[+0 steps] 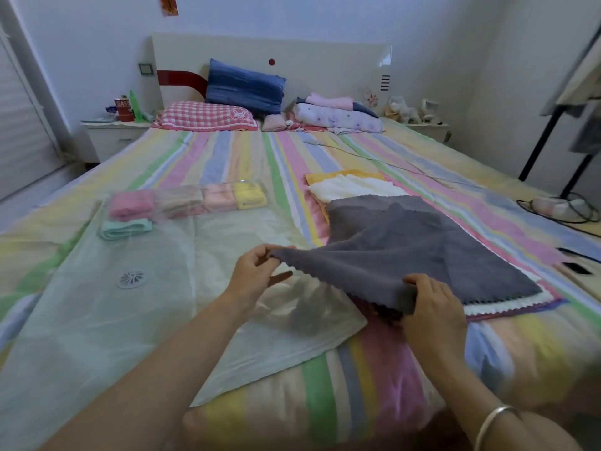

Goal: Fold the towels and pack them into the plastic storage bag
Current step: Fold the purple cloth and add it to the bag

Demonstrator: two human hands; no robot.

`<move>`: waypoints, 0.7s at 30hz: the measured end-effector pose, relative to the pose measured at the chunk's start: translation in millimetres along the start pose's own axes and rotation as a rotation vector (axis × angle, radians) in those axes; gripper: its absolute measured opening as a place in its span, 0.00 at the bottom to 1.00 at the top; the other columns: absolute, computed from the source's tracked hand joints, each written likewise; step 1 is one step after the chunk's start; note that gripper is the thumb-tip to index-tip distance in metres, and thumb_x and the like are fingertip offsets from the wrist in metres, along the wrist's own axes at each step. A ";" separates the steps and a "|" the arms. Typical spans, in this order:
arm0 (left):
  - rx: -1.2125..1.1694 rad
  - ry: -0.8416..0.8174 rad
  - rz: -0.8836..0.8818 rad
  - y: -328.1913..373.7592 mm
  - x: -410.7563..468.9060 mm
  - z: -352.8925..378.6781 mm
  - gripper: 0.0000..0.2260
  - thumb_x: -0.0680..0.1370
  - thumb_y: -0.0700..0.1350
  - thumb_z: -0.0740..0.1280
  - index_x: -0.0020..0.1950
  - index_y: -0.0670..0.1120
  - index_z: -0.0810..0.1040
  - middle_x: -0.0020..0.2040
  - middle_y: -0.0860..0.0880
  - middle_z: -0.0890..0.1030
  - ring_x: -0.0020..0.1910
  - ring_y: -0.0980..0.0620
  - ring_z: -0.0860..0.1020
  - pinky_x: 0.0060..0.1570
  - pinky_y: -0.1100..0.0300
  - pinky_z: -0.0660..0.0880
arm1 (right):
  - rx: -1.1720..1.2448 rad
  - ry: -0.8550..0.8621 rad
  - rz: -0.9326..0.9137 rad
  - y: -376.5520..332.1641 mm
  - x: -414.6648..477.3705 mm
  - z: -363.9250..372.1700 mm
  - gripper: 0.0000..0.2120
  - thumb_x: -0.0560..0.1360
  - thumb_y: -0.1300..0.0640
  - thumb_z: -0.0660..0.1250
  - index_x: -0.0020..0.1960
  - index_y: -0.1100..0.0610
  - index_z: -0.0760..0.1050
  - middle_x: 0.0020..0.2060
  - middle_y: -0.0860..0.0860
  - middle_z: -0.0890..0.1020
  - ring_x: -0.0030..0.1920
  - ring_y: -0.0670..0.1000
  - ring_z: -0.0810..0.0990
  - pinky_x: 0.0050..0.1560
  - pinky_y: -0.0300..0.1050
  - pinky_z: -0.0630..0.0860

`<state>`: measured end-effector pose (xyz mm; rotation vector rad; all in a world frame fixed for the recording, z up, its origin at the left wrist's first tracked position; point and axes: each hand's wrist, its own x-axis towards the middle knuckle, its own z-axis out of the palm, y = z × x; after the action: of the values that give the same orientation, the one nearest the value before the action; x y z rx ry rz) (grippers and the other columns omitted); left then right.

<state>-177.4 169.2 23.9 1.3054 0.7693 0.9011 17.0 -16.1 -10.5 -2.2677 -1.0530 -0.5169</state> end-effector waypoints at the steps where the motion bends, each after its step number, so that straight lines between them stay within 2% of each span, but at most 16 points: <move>1: -0.068 0.040 0.004 5.6 3.1 -1.7 0.09 0.81 0.33 0.59 0.49 0.38 0.79 0.52 0.44 0.83 0.56 0.45 0.81 0.52 0.50 0.81 | 0.069 0.009 0.054 -1.9 2.0 -6.1 0.23 0.60 0.70 0.70 0.53 0.57 0.78 0.45 0.56 0.82 0.47 0.60 0.79 0.45 0.50 0.74; 4: -0.286 0.123 0.053 30.8 14.3 -12.4 0.12 0.80 0.32 0.57 0.46 0.41 0.79 0.49 0.45 0.84 0.53 0.48 0.81 0.52 0.49 0.81 | 0.407 -0.003 0.145 -16.7 9.6 -23.5 0.17 0.67 0.69 0.68 0.50 0.51 0.79 0.43 0.50 0.83 0.46 0.54 0.81 0.42 0.43 0.72; 7: -0.408 0.133 0.169 66.5 23.3 -34.4 0.20 0.81 0.33 0.54 0.41 0.46 0.83 0.42 0.50 0.86 0.47 0.53 0.83 0.52 0.56 0.79 | 0.726 -0.109 0.049 -46.5 16.1 -44.8 0.16 0.70 0.69 0.67 0.46 0.48 0.79 0.36 0.43 0.83 0.37 0.46 0.81 0.35 0.39 0.75; 9: -0.429 0.133 0.257 87.1 21.0 -58.5 0.24 0.81 0.35 0.53 0.35 0.48 0.85 0.39 0.51 0.85 0.43 0.54 0.83 0.49 0.59 0.79 | 0.846 -0.244 -0.060 -71.4 15.6 -61.3 0.12 0.73 0.67 0.66 0.45 0.50 0.80 0.32 0.43 0.82 0.30 0.44 0.78 0.29 0.36 0.72; 11: -0.297 0.165 0.319 100.9 9.5 -91.4 0.20 0.81 0.39 0.56 0.39 0.50 0.84 0.41 0.51 0.84 0.44 0.53 0.82 0.48 0.58 0.79 | 0.919 -0.419 -0.148 -94.2 13.3 -76.1 0.11 0.76 0.65 0.65 0.42 0.51 0.80 0.27 0.43 0.79 0.26 0.41 0.73 0.28 0.33 0.67; 13: -0.092 0.187 0.354 102.5 -11.7 -123.5 0.15 0.81 0.40 0.61 0.42 0.51 0.84 0.43 0.51 0.84 0.45 0.50 0.82 0.46 0.56 0.79 | 0.937 -0.605 -0.180 -111.3 12.7 -87.4 0.11 0.78 0.62 0.64 0.40 0.52 0.79 0.23 0.44 0.75 0.25 0.42 0.70 0.29 0.34 0.67; 15: 0.137 0.185 0.320 93.1 -37.2 -147.9 0.11 0.80 0.40 0.63 0.46 0.50 0.84 0.45 0.50 0.85 0.47 0.49 0.81 0.48 0.58 0.77 | 0.884 -0.771 -0.196 -121.1 14.0 -94.4 0.08 0.78 0.57 0.65 0.40 0.54 0.78 0.22 0.45 0.72 0.25 0.44 0.69 0.30 0.34 0.66; 17: 0.255 0.118 0.198 76.6 -62.3 -161.1 0.08 0.79 0.38 0.64 0.51 0.46 0.82 0.48 0.46 0.85 0.47 0.49 0.81 0.48 0.62 0.78 | 0.781 -0.947 -0.198 -126.0 17.3 -95.1 0.07 0.77 0.51 0.66 0.45 0.53 0.80 0.26 0.50 0.74 0.30 0.45 0.71 0.34 0.38 0.68; 19: 0.420 0.019 -0.001 56.1 -82.8 -168.1 0.07 0.79 0.40 0.66 0.55 0.46 0.80 0.48 0.46 0.86 0.46 0.51 0.83 0.46 0.63 0.79 | 0.682 -1.110 -0.201 -127.4 19.8 -88.7 0.09 0.76 0.48 0.68 0.51 0.52 0.81 0.38 0.59 0.80 0.36 0.47 0.74 0.40 0.44 0.71; 21: 0.642 -0.160 -0.204 36.4 -97.2 -173.6 0.06 0.78 0.45 0.68 0.54 0.48 0.81 0.47 0.48 0.86 0.47 0.51 0.84 0.49 0.57 0.79 | 0.584 -1.227 -0.196 -123.6 19.4 -79.4 0.11 0.76 0.49 0.68 0.53 0.54 0.80 0.42 0.57 0.82 0.39 0.47 0.75 0.42 0.44 0.72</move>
<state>-379.2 164.4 37.0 1.7895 1.0905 0.3817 -76.0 7.8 102.4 -1.8143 -1.6622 1.1432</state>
